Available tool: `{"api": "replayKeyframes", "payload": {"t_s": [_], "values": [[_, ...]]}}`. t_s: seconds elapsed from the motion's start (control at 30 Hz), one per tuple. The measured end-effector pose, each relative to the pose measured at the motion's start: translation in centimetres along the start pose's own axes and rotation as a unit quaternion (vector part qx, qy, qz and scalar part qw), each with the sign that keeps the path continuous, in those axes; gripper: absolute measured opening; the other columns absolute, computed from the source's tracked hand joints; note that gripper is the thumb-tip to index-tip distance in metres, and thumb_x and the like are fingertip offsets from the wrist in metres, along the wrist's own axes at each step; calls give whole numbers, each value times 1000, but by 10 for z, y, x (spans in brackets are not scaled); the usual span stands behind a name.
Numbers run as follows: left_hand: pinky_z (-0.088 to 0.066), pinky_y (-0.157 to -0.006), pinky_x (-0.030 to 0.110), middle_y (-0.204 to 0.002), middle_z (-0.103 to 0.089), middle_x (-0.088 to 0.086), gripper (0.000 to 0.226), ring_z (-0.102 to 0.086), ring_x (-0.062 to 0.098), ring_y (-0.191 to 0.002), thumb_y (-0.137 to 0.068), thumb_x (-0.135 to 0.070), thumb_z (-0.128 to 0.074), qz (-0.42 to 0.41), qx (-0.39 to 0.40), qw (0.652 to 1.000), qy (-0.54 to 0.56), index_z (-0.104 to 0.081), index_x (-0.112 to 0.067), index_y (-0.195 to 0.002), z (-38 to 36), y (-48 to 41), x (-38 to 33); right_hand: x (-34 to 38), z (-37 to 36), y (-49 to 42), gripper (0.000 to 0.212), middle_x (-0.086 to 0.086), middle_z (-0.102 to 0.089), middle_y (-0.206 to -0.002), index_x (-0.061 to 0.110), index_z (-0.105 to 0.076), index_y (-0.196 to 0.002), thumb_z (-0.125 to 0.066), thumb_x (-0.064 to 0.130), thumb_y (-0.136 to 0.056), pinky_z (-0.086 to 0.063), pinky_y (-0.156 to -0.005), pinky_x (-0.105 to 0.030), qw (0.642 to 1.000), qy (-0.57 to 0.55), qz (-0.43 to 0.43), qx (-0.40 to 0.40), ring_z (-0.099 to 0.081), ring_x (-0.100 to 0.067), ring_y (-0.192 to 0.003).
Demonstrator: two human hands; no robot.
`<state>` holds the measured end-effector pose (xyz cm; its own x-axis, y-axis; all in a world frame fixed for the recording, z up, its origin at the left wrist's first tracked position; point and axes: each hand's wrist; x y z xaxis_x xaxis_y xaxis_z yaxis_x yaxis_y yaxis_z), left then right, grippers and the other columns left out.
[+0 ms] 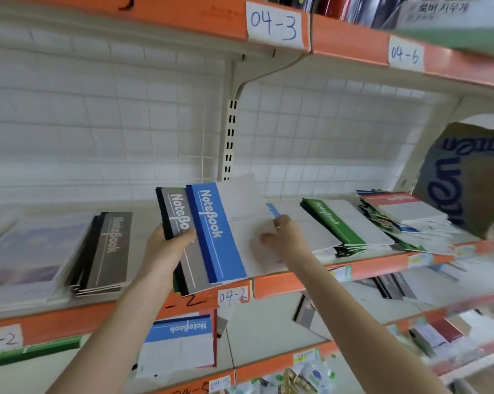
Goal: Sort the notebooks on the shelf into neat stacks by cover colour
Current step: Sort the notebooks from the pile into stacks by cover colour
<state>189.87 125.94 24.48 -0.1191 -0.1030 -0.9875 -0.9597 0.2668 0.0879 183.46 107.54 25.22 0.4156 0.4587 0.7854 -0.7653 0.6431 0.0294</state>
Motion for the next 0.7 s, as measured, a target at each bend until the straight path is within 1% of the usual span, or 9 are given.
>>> {"api": "replayKeyframes", "payload": {"t_s": [0.1, 0.2, 0.3, 0.37, 0.5, 0.53, 0.6, 0.63, 0.7], "values": [[-41, -59, 26, -84, -63, 3, 24, -58, 17, -72, -86, 1, -58, 14, -10, 1000, 8, -57, -14, -105, -11, -6, 1, -24, 34, -23, 20, -13, -56, -99, 11, -45, -101, -57, 4, -86, -42, -51, -26, 995, -85, -26, -41, -54, -27, -83], [-39, -57, 25, -81, -61, 3, 29, -57, 17, -70, -84, 6, -56, 16, -12, 1000, 8, -56, -11, -107, -21, -11, 1, -46, 73, -47, 29, -14, -58, -99, 4, -53, -114, -56, 1, -85, -44, -51, -28, 992, -73, -29, -95, -55, -27, -82], [-38, -57, 25, -82, -61, 2, 33, -57, 17, -70, -85, 7, -55, 11, -14, 1000, 9, -55, -13, -111, -30, -13, 4, -63, 93, -70, 37, -19, -60, -109, 1, -51, -121, -58, 3, -84, -49, -68, -39, 992, 11, -45, -121, -57, -34, -94], [-40, -57, 26, -85, -62, 2, 36, -58, 18, -72, -85, 6, -56, 5, -18, 1000, 11, -55, -11, -116, -37, -15, 7, -71, 93, -82, 34, -19, -62, -101, -2, -56, -116, -59, 4, -82, -50, -72, -40, 991, 64, -45, -110, -59, -34, -93], [-40, -59, 25, -90, -63, 2, 34, -59, 16, -76, -85, 5, -59, 0, -18, 1000, 11, -55, -17, -110, -52, -11, 11, -73, 79, -89, 4, -13, -58, -85, 2, -56, -82, -56, 6, -82, -38, -52, -22, 972, 228, -21, -44, -55, -27, -78], [-40, -60, 25, -91, -64, 2, 33, -59, 16, -77, -84, 4, -60, -1, -18, 1000, 12, -56, -19, -107, -55, -10, 12, -72, 75, -88, 4, -13, -60, -89, 5, -53, -80, -56, 6, -82, -38, -55, -22, 960, 277, -9, -37, -55, -27, -83], [-42, -62, 26, -95, -65, 3, 32, -60, 18, -81, -84, 2, -63, -1, -21, 1000, 10, -57, -20, -107, -59, -9, 12, -72, 70, -86, 13, -15, -60, -110, 6, -55, -96, -57, 11, -84, -40, -82, -27, 934, 350, 56, -52, -53, -30, -104], [-42, -63, 26, -97, -66, 4, 33, -61, 18, -83, -83, 0, -64, -1, -23, 1000, 11, -57, -21, -108, -61, -8, 13, -70, 67, -85, 22, -14, -58, -115, 5, -56, -107, -57, 15, -87, -37, -90, -29, 934, 339, 90, -66, -51, -30, -110], [-44, -64, 27, -99, -66, 4, 34, -62, 20, -87, -83, -2, -65, -6, -28, 999, 15, -58, -22, -109, -62, -7, 13, -62, 60, -76, 19, -12, -62, -94, 5, -62, -97, -53, 21, -92, -42, -79, -28, 977, 169, 124, -34, -57, -27, -90]]}}
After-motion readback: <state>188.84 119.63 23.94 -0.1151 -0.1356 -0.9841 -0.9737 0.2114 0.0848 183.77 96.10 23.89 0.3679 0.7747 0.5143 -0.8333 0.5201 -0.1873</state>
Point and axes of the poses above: each hand's wrist, its own y-axis away from the middle knuckle, its own z-axis out of the back of the hand, x = y × z
